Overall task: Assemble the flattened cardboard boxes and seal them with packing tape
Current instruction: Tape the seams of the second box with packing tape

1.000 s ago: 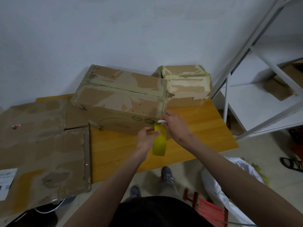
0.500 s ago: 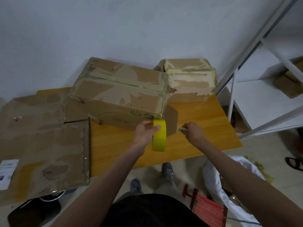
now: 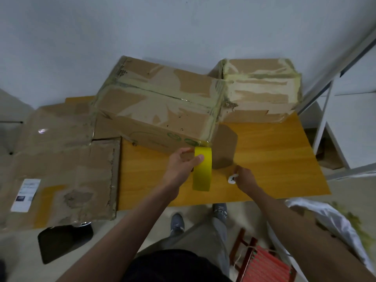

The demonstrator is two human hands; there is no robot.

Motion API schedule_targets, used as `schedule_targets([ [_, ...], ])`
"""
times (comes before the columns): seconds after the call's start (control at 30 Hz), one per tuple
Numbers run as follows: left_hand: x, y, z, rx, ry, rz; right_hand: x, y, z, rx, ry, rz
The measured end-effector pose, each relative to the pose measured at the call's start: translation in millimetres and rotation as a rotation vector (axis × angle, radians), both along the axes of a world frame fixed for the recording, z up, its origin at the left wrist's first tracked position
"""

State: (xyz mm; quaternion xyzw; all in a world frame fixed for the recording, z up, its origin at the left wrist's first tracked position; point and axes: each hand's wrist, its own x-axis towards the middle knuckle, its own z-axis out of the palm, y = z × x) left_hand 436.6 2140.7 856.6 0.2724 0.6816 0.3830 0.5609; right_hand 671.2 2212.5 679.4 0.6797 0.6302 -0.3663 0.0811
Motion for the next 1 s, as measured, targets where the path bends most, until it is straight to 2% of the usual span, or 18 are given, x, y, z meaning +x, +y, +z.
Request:
schedule_targets([
  [0.13,-1.1,0.6,0.3,0.016,-0.012,0.004,-5.7,-3.2,7.6,0.071,0.000,-0.035],
  [0.17,-1.8,0.9,1.0,0.016,-0.024,-0.001,-12.5,-4.6,20.8,0.114,0.083,-0.105],
  [0.23,-2.9,0.8,1.8,0.023,-0.050,-0.015,-30.5,-9.8,61.2,0.165,0.370,-0.321],
  [0.33,-2.4,2.2,3.6,0.035,-0.064,-0.057,-56.1,-23.4,122.9,-0.046,0.778,-0.579],
  [0.4,-1.3,4.0,6.1,0.030,-0.077,-0.084,-67.4,-32.7,148.9,-0.152,0.890,-0.581],
  [0.53,-1.4,7.7,8.1,-0.014,-0.101,-0.147,-78.2,-46.0,167.9,-0.223,0.927,-0.575],
  [0.67,-5.4,14.3,11.3,-0.061,-0.061,-0.179,-83.1,-52.7,178.0,-0.197,0.956,-0.620],
  [0.9,-5.7,30.9,4.1,-0.079,0.067,-0.041,-93.4,-65.0,176.2,-0.114,0.971,-0.629],
  [1.0,-11.0,33.1,-1.1,-0.074,0.098,-0.051,-93.1,-69.7,173.5,-0.097,0.962,-0.606],
])
